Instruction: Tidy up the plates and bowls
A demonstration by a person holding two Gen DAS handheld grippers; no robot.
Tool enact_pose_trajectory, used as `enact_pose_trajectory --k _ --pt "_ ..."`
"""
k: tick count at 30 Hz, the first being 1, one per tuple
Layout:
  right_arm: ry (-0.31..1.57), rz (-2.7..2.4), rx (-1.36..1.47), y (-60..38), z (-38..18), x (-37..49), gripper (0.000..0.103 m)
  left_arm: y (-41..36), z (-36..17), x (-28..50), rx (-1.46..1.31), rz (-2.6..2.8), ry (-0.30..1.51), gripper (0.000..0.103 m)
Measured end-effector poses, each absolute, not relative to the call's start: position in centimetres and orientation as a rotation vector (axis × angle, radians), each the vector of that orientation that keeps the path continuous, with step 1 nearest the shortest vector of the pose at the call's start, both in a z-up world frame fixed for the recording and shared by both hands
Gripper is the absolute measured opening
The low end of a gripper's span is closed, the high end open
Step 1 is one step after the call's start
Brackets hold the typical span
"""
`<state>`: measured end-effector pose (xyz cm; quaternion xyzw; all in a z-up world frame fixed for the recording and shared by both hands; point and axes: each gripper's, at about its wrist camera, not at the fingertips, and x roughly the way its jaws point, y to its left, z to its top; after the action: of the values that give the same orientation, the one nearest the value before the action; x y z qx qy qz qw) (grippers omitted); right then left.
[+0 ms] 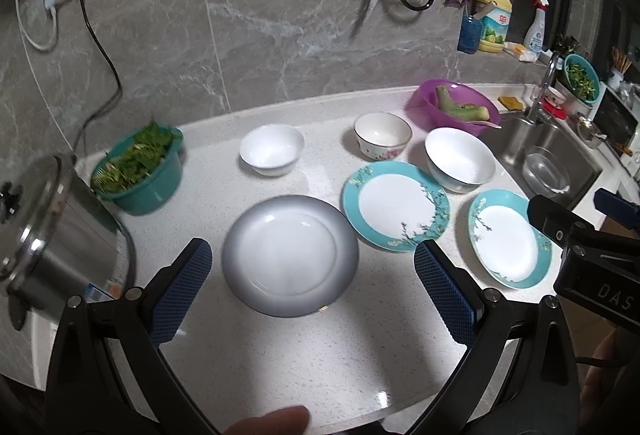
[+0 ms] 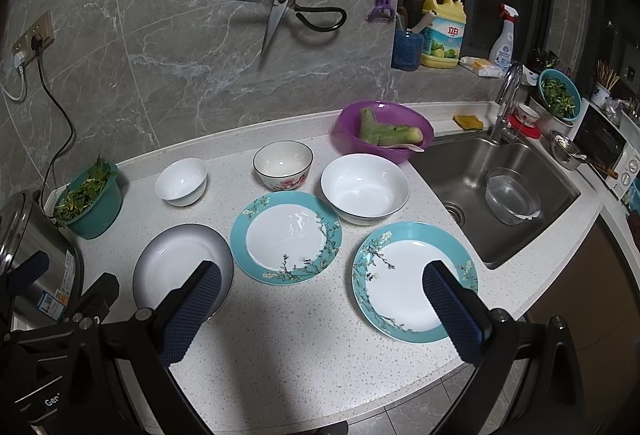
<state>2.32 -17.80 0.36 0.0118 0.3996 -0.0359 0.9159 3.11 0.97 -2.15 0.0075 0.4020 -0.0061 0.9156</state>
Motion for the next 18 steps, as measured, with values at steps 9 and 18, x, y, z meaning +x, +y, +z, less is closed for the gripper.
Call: enact_pose_trajectory --k 9,18 --pt "0.964 0.167 0.205 -19.3 -4.2 4.5 0.103 8.5 -11.3 4.6 -0.157 0.128 1.075 0.102" --pt "1.162 0.452 0.507 -16.5 -13.9 9.2 0.103 16.0 -19.9 8.8 -0.298 -0.028 1.141 0.102"
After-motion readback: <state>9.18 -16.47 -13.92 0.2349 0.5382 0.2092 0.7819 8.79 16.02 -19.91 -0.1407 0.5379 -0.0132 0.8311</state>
